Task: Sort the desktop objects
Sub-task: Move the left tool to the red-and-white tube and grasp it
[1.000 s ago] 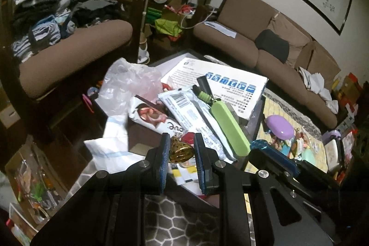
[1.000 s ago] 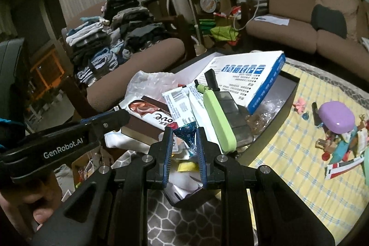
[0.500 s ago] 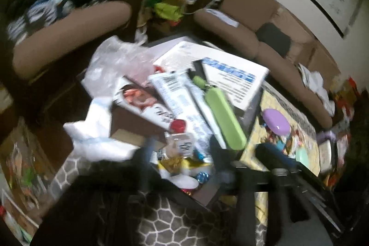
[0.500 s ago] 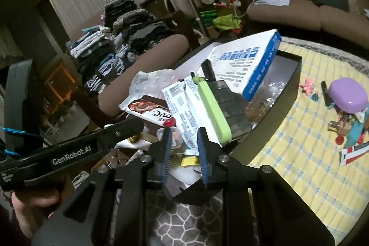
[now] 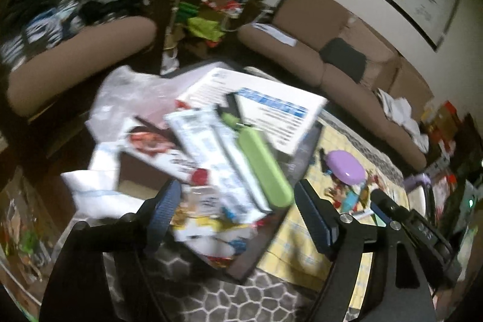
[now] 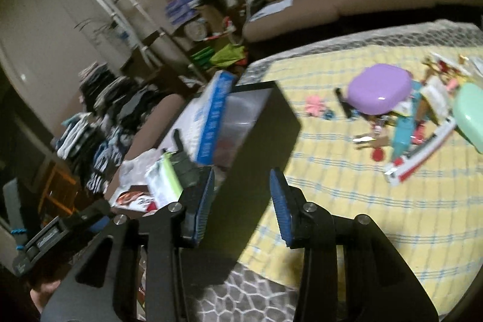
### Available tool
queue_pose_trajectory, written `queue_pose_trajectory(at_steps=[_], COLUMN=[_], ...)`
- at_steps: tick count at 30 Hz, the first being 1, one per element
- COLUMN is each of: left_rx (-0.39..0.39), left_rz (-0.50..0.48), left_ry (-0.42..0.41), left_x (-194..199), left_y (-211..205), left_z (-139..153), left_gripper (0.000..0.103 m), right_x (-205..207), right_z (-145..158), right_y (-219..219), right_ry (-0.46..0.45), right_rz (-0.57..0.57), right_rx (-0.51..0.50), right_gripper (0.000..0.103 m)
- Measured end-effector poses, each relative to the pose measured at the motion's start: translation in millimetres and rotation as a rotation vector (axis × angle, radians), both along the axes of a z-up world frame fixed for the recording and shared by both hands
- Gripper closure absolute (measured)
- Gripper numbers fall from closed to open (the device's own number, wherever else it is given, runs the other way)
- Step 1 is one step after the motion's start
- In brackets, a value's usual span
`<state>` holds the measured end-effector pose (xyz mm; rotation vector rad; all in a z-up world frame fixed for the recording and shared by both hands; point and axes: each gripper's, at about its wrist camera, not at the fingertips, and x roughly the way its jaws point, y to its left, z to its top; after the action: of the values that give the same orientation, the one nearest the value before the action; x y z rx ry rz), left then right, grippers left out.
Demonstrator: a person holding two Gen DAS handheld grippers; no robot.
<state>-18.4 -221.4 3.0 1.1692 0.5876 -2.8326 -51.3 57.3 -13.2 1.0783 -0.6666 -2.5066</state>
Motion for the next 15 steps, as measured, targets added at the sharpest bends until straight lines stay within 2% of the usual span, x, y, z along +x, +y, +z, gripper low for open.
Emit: queue_pose_trajectory(at_steps=[4, 7, 8, 9, 11, 12, 15], left_rx=[-0.036, -0.047, -0.043, -0.028, 0.034, 0.035, -0.07], left_rz=[-0.089, -0.14, -0.174, -0.219, -0.393, -0.451, -0.541], left_ry=[0.01, 0.031, 0.038, 0.046, 0.039, 0.024, 0.014], left_x=[-6, -10, -12, -14, -27, -32, -41], left_y=[37, 61, 71, 80, 107, 120, 169], left_z=[0, 0, -1, -2, -9, -13, -26], left_gripper=[0.023, 0.022, 0.021, 0.018, 0.014, 0.014, 0.014], right_x=[0, 3, 5, 11, 25, 31, 44], right_z=[-4, -9, -10, -12, -16, -18, -26], right_y=[28, 55, 66, 83, 121, 135, 177], right_ry=[-0.01, -0.023, -0.029, -0.039, -0.099, -0.112, -0.145], right_rz=[-0.057, -0.12, -0.168, -0.268, -0.491, -0.545, -0.646], right_rx=[0.002, 0.013, 0.022, 0.04, 0.077, 0.069, 0.056], right_gripper=[0.06, 0.059, 0.059, 0.059, 0.059, 0.059, 0.059])
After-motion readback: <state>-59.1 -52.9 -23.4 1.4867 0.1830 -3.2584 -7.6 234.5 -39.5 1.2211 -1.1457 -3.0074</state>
